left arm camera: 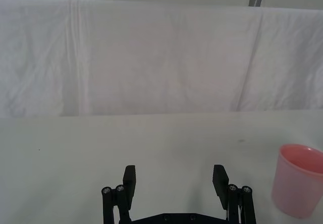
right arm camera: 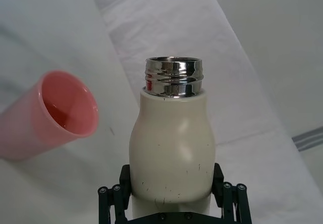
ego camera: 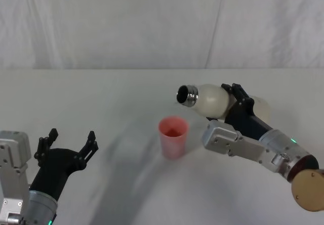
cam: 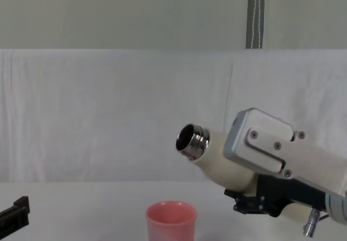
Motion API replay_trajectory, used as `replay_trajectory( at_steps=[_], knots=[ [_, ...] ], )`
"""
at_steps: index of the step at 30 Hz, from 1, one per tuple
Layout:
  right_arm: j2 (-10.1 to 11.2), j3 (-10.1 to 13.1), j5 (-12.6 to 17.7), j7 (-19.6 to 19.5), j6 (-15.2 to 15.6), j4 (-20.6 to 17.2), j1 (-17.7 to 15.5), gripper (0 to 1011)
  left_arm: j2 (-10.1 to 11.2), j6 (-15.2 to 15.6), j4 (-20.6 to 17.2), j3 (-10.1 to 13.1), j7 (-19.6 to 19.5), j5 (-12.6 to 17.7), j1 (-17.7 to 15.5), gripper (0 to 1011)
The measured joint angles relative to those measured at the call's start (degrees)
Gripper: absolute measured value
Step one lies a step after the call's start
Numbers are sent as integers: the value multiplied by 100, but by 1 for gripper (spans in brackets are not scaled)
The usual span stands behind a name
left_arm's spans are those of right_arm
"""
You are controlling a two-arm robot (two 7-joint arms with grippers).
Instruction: Grasp the thermos with one hand and pour water into the cup lid.
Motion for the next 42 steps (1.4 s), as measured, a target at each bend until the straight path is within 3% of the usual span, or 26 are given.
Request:
replay_trajectory(
  at_steps=[17,42],
  knots=[
    [121,-405,-561,50,117,138,277,950,0,0,0,0,0,0,0,1001],
    [118,-389,-539,54,117,122,267,950,0,0,0,0,0,0,0,1001]
  ],
)
